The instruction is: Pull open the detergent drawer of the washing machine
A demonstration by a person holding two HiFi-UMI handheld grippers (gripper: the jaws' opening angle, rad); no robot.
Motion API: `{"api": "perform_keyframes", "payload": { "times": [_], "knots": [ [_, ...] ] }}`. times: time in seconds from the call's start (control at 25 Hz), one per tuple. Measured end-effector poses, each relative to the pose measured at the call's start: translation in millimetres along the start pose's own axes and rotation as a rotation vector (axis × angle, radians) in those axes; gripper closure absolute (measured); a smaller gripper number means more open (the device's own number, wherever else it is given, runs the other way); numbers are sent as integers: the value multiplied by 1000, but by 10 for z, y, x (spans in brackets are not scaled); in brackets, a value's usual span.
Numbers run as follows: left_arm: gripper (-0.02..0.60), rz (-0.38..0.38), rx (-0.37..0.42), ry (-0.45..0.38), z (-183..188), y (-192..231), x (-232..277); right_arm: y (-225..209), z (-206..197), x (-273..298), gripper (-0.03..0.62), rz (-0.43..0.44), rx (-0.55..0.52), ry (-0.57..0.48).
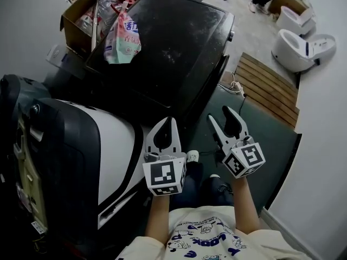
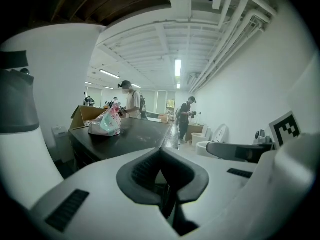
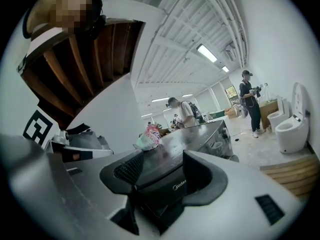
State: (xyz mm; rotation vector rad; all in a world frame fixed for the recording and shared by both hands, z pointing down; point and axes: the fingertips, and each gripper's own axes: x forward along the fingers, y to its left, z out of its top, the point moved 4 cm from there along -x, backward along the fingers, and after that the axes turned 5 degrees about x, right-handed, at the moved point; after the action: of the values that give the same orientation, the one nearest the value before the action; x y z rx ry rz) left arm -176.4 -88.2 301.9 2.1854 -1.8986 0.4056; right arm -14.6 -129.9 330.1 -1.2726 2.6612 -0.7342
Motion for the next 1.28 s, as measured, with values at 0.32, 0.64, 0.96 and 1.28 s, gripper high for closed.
{"api": "perform_keyframes", "payload": {
  "times": [0.32,0.64,0.96,1.28],
  "knots": [
    [568,-40,14,20,-130,14,173,-82,-264,154,350,54,108,36],
    [568,-38,14,45,-276,-23,298,-211,-498,235,359,125,239,37],
    [568,-22,6,87,-494,-113,434,-339,-753,364,359,249,335,71],
    [568,-16,0,101,-671,-195,497,-537,-1034,467,359,308,531,47]
  ]
}}
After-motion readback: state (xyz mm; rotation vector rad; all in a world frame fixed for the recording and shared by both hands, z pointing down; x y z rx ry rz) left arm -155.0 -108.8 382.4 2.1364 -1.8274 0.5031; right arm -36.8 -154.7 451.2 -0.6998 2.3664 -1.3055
